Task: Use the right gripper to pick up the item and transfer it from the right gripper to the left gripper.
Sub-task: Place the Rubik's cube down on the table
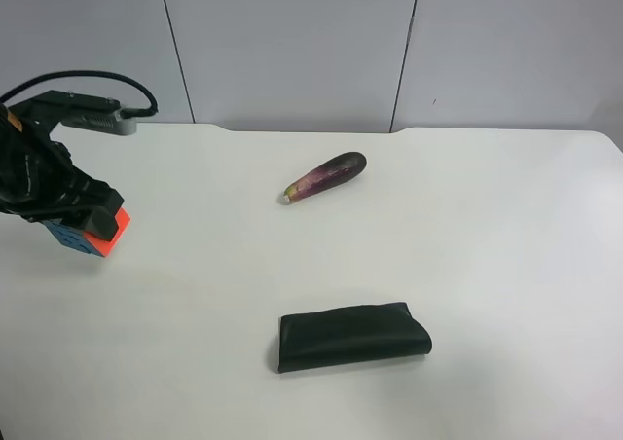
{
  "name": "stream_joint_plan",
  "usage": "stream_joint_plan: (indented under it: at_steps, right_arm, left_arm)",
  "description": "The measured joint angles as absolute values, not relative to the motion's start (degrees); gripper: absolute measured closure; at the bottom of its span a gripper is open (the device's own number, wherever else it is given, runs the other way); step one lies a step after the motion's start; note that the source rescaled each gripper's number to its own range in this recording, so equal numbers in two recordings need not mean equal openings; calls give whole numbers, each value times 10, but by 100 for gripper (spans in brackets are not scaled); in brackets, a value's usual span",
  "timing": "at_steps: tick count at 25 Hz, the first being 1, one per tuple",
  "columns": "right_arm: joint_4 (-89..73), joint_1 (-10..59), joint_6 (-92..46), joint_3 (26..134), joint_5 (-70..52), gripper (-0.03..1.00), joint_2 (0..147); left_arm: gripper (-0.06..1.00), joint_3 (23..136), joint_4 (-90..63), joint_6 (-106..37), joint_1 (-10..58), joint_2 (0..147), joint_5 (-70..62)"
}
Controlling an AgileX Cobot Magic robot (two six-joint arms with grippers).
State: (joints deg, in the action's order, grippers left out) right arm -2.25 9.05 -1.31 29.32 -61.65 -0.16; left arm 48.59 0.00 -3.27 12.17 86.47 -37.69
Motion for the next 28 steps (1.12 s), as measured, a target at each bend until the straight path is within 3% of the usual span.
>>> stream_joint_plan:
  at_steps: [17, 18, 21, 22, 23, 28]
  right_arm:
    - [-22, 91, -13, 293, -617, -3, -2]
    - [-22, 91, -13, 293, -617, -3, -2]
    - [-22, 91, -13, 293, -617, -3, -2]
    - [-22, 91, -13, 293, -617, -3, -2]
    - [-22, 91, -13, 293, -617, -3, -2]
    - [-22, 91, -13, 293, -617, -3, -2]
  left_arm:
    - [92, 486, 22, -18, 122, 1026, -228]
    - [85, 486, 22, -17, 122, 1026, -228]
    - [25, 486, 22, -8, 122, 1026, -227]
    - [13, 487, 22, -7, 122, 1026, -229]
    - [5, 491, 22, -7, 122, 1026, -238]
    - [-4, 539, 22, -7, 122, 1015, -316]
